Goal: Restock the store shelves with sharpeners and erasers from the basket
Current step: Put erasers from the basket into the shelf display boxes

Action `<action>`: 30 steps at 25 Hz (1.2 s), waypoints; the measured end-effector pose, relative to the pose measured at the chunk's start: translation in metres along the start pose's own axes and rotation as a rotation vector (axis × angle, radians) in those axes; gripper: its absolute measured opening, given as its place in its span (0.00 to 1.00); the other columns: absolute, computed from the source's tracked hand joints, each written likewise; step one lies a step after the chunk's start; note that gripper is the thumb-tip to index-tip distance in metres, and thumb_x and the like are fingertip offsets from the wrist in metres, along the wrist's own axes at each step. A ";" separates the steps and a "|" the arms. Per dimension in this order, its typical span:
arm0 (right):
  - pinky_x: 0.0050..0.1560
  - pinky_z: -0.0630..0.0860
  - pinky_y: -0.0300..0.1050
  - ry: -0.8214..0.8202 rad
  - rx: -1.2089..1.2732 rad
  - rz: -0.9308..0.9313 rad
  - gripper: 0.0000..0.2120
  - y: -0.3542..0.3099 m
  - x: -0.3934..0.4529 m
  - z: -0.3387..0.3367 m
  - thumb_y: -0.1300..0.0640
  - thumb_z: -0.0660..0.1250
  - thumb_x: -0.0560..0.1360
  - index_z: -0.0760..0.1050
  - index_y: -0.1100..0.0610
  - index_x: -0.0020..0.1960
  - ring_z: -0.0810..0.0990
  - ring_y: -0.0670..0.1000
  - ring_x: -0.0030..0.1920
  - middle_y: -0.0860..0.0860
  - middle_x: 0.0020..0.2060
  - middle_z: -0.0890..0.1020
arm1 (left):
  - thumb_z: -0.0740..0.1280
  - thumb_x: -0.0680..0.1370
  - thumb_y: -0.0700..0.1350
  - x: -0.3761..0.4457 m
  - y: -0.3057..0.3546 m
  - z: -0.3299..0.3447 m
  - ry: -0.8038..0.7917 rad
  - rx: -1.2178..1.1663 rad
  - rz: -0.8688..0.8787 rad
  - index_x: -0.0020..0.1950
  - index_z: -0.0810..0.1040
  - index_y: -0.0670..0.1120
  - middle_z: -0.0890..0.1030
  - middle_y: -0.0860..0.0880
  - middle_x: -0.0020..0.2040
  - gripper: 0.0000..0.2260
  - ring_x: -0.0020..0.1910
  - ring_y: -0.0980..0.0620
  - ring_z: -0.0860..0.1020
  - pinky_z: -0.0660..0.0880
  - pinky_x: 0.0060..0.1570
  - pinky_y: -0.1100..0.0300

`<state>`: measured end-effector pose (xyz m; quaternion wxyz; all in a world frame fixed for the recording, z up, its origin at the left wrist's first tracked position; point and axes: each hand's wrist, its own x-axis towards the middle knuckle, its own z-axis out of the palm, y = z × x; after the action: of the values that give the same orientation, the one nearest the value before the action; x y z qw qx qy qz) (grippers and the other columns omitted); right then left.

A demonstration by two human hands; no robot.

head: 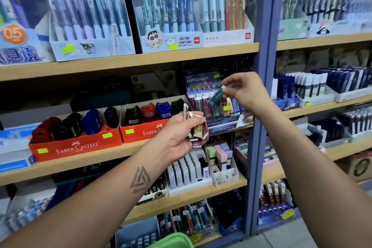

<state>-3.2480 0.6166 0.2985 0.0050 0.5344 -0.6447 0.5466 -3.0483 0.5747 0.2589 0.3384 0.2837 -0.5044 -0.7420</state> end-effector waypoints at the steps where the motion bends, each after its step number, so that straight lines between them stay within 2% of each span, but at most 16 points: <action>1: 0.49 0.82 0.42 0.008 -0.023 -0.023 0.05 -0.001 0.002 0.001 0.65 0.72 0.76 0.82 0.58 0.50 0.85 0.48 0.39 0.53 0.39 0.85 | 0.69 0.77 0.33 0.001 -0.002 -0.001 0.000 0.005 -0.010 0.59 0.79 0.38 0.80 0.40 0.40 0.11 0.34 0.46 0.80 0.80 0.35 0.52; 6: 0.42 0.72 0.30 -0.021 -0.191 -0.079 0.08 -0.005 0.009 0.005 0.63 0.70 0.78 0.84 0.56 0.54 0.82 0.47 0.43 0.51 0.43 0.83 | 0.69 0.77 0.33 0.003 -0.008 -0.001 -0.003 0.045 -0.002 0.60 0.78 0.38 0.81 0.41 0.37 0.12 0.33 0.47 0.81 0.79 0.39 0.50; 11: 0.55 0.77 0.44 -0.047 -0.286 -0.113 0.09 -0.008 0.014 0.003 0.63 0.70 0.78 0.84 0.55 0.56 0.81 0.51 0.50 0.52 0.49 0.84 | 0.70 0.76 0.33 0.006 -0.011 -0.002 -0.006 0.084 0.034 0.58 0.79 0.40 0.83 0.43 0.37 0.12 0.34 0.47 0.82 0.79 0.44 0.47; 14: 0.56 0.79 0.51 -0.147 -0.412 -0.160 0.08 -0.002 0.013 0.014 0.61 0.72 0.77 0.85 0.53 0.54 0.80 0.52 0.52 0.49 0.51 0.83 | 0.70 0.76 0.32 0.006 -0.011 0.001 0.008 0.089 0.068 0.57 0.80 0.41 0.83 0.43 0.37 0.11 0.35 0.47 0.83 0.80 0.43 0.48; 17: 0.52 0.75 0.50 -0.171 -0.491 -0.226 0.10 -0.002 0.007 0.025 0.56 0.71 0.78 0.83 0.50 0.59 0.76 0.52 0.52 0.46 0.51 0.76 | 0.69 0.76 0.32 0.006 -0.008 0.005 0.036 0.076 0.116 0.55 0.79 0.42 0.83 0.40 0.43 0.10 0.40 0.45 0.83 0.82 0.41 0.49; 19: 0.48 0.73 0.45 -0.176 -0.305 -0.223 0.10 -0.010 0.002 0.020 0.55 0.71 0.77 0.82 0.49 0.58 0.77 0.49 0.45 0.48 0.46 0.79 | 0.69 0.76 0.31 0.008 -0.004 0.008 0.063 0.085 0.162 0.56 0.78 0.40 0.83 0.37 0.49 0.10 0.43 0.43 0.83 0.82 0.42 0.48; 21: 0.43 0.76 0.44 -0.409 -0.035 -0.086 0.10 -0.024 -0.006 0.008 0.51 0.75 0.74 0.82 0.53 0.54 0.81 0.49 0.39 0.54 0.39 0.85 | 0.69 0.76 0.32 0.010 0.001 0.011 0.085 0.092 0.201 0.60 0.77 0.37 0.83 0.34 0.52 0.12 0.43 0.42 0.83 0.82 0.39 0.50; 23: 0.40 0.79 0.42 -0.673 0.014 0.029 0.16 -0.033 -0.015 0.001 0.55 0.78 0.71 0.79 0.57 0.55 0.84 0.51 0.37 0.58 0.37 0.86 | 0.69 0.76 0.31 0.012 0.006 0.014 0.085 0.080 0.229 0.61 0.77 0.35 0.82 0.33 0.53 0.13 0.43 0.41 0.84 0.83 0.37 0.48; 24: 0.40 0.79 0.41 -0.723 0.012 0.043 0.17 -0.034 -0.018 0.000 0.59 0.78 0.71 0.78 0.59 0.57 0.84 0.52 0.37 0.58 0.37 0.86 | 0.68 0.77 0.30 0.012 0.007 0.015 0.080 0.080 0.241 0.61 0.76 0.34 0.82 0.33 0.54 0.13 0.44 0.39 0.84 0.83 0.40 0.45; 27: 0.43 0.81 0.44 -0.648 0.022 0.030 0.15 -0.028 -0.017 -0.008 0.68 0.76 0.71 0.80 0.60 0.57 0.84 0.51 0.37 0.57 0.38 0.86 | 0.67 0.78 0.30 0.012 0.010 0.015 0.079 0.100 0.238 0.60 0.74 0.36 0.83 0.34 0.50 0.11 0.44 0.38 0.84 0.82 0.43 0.44; 30: 0.46 0.83 0.48 -0.441 0.101 0.052 0.20 -0.016 -0.010 -0.021 0.71 0.72 0.73 0.79 0.59 0.62 0.84 0.52 0.38 0.58 0.39 0.85 | 0.67 0.78 0.31 0.012 0.013 0.008 0.088 0.090 0.208 0.61 0.73 0.36 0.84 0.37 0.42 0.12 0.39 0.42 0.84 0.82 0.39 0.47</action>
<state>-3.2451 0.6410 0.3123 -0.1768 0.6237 -0.6156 0.4482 -3.0584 0.5664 0.2723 0.4226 0.2770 -0.5485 -0.6662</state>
